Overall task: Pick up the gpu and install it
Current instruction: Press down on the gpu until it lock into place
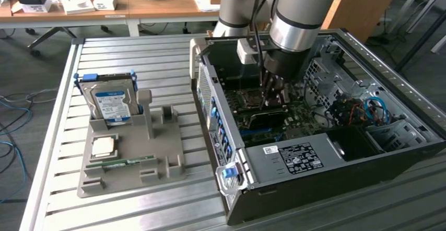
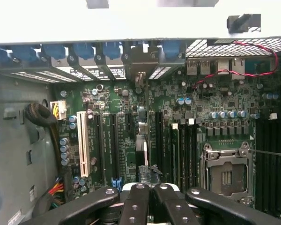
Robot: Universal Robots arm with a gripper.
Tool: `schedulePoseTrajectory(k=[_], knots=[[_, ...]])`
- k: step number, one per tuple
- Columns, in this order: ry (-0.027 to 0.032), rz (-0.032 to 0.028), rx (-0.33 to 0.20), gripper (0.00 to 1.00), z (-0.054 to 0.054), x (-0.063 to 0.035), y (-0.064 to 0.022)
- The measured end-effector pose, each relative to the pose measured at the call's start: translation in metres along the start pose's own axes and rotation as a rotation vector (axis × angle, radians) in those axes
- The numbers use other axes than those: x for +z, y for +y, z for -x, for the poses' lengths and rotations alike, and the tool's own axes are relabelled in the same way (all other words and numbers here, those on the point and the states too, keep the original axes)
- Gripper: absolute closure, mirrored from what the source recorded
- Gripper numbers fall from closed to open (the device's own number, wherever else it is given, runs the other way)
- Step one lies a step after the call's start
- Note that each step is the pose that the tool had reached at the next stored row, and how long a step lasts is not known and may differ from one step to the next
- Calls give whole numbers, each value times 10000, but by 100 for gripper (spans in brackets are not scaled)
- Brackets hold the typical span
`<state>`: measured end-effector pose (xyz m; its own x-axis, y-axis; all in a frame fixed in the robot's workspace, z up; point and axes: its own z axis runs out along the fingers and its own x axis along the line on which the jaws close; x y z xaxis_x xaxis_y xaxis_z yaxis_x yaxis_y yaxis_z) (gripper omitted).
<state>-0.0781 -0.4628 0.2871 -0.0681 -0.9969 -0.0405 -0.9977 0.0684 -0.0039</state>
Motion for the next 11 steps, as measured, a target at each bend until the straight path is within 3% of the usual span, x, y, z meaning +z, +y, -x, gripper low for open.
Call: schedulePoseTrajectory(k=[11], knots=[[2, 0, 0, 89, -3, 66, 7]])
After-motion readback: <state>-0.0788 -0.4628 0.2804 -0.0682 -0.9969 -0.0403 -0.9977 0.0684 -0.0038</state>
